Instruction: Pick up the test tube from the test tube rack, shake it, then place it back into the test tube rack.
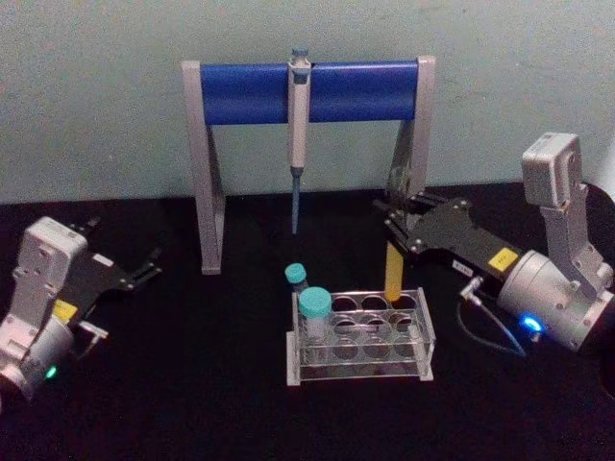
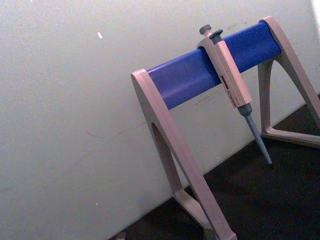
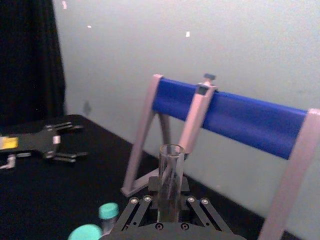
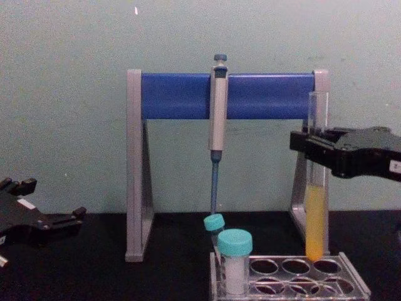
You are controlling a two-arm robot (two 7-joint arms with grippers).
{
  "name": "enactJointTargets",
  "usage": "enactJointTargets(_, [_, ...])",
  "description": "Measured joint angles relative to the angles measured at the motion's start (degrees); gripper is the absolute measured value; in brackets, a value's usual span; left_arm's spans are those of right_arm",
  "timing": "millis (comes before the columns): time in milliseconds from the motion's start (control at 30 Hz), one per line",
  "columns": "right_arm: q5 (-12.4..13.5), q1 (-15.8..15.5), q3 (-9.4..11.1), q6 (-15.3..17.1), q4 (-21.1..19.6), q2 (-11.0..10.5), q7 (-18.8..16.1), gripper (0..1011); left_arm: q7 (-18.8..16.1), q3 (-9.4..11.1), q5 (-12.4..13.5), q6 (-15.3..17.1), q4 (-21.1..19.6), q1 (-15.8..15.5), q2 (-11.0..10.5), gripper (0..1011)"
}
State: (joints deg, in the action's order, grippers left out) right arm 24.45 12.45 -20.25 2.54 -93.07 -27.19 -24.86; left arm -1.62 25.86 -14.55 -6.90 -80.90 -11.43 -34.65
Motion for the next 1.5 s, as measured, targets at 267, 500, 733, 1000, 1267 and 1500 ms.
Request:
enactJointTargets(267, [3.6,-0.9,-1.2,1.6,-1.3,-0.3,-3.1,230,0.0,0.0,0.0,0.0,0.0,0.0,0.0,1001])
enactJointTargets(500, [5.2,1.4,-2.6,-0.3,1.8,1.6,-4.1,232,0.0,0.0,0.0,0.0,0.0,0.0,0.0,1001])
enactJointTargets(733, [5.2,3.8,-3.0,-3.5,5.3,3.6,-3.7,232,0.0,0.0,0.0,0.0,0.0,0.0,0.0,1001])
enactJointTargets(1000, [3.5,4.8,-2.9,-4.8,7.4,4.4,-2.0,232,0.0,0.0,0.0,0.0,0.0,0.0,0.0,1001])
enactJointTargets(1267, [2.6,4.2,-1.9,-4.8,6.9,3.8,-1.1,232,0.0,0.0,0.0,0.0,0.0,0.0,0.0,1001])
enactJointTargets(1500, [0.8,2.7,-0.5,-4.5,4.9,2.2,0.4,232,0.0,0.0,0.0,0.0,0.0,0.0,0.0,1001])
